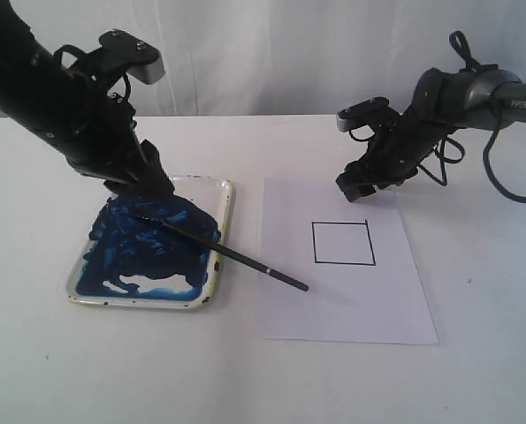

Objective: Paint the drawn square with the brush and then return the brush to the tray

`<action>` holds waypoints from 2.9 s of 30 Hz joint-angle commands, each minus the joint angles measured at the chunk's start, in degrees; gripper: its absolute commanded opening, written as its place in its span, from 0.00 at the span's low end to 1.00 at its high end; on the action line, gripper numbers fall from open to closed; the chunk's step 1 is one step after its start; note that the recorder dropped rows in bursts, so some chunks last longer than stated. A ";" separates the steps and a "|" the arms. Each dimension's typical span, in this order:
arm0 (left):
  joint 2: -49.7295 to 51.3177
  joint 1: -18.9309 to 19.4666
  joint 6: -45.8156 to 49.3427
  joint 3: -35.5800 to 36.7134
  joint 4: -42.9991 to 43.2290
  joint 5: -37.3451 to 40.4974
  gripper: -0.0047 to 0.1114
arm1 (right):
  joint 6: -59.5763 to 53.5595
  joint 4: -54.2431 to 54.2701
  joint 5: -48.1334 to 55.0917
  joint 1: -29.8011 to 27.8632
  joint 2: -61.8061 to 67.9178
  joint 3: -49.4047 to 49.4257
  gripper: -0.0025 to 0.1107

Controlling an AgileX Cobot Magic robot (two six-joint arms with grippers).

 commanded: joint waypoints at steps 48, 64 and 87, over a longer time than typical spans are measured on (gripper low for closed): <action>25.50 -4.36 -55.73 -21.43 -8.83 18.43 0.50 | -0.42 0.03 1.60 -0.04 1.66 0.21 0.55; 25.66 -8.15 -68.86 -21.66 -3.64 10.90 0.50 | -0.42 0.03 1.80 -0.04 1.88 0.21 0.55; 31.75 -8.90 -70.96 -21.66 -6.95 10.92 0.50 | -0.42 0.19 1.83 -0.04 2.23 0.21 0.55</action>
